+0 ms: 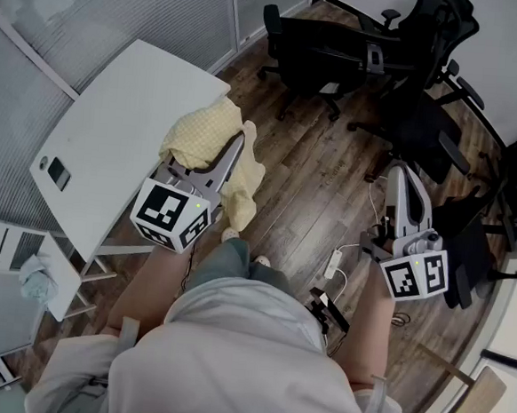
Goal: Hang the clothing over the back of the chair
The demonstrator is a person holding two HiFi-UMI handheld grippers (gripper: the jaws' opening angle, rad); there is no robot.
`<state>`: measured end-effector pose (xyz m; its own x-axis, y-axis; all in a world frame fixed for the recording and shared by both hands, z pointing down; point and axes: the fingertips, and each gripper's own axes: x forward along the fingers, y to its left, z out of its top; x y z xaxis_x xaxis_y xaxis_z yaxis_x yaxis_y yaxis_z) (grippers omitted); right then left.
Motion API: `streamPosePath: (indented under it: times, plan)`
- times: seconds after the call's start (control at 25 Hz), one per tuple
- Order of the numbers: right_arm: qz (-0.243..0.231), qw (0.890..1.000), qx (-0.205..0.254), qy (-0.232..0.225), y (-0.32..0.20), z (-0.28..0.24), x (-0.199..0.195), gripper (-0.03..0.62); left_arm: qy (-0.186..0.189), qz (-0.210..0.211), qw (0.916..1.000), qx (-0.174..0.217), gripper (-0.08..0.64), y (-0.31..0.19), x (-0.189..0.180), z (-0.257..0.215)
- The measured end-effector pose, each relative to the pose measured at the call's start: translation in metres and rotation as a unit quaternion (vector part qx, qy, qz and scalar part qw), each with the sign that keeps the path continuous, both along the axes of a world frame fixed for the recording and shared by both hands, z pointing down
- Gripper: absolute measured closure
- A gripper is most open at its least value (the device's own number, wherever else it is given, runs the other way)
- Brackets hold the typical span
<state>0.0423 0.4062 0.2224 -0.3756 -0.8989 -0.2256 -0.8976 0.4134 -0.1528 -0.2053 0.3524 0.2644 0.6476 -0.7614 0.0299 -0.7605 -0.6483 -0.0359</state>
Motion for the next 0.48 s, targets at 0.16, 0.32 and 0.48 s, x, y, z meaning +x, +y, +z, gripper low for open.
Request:
streamPosePath:
  times: [0.16,0.32,0.48]
  plan:
    - [0.0,1.0,-0.001,0.007,-0.0011,0.0022,-0.0011,0.571,-0.001,-0.002,1.0,-0.001,0.466,-0.0006,0.0003,0.002]
    - [0.002,1.0,-0.002,0.007,0.0006,0.002,-0.0007,0.571,0.001,-0.002,1.0,-0.001,0.468,0.0011,0.0005,0.0018]
    - [0.004,1.0,-0.004,0.009,-0.0003,0.0021,0.0017,0.571,0.003,-0.001,1.0,-0.001,0.466,0.0007,0.0024,0.0025]
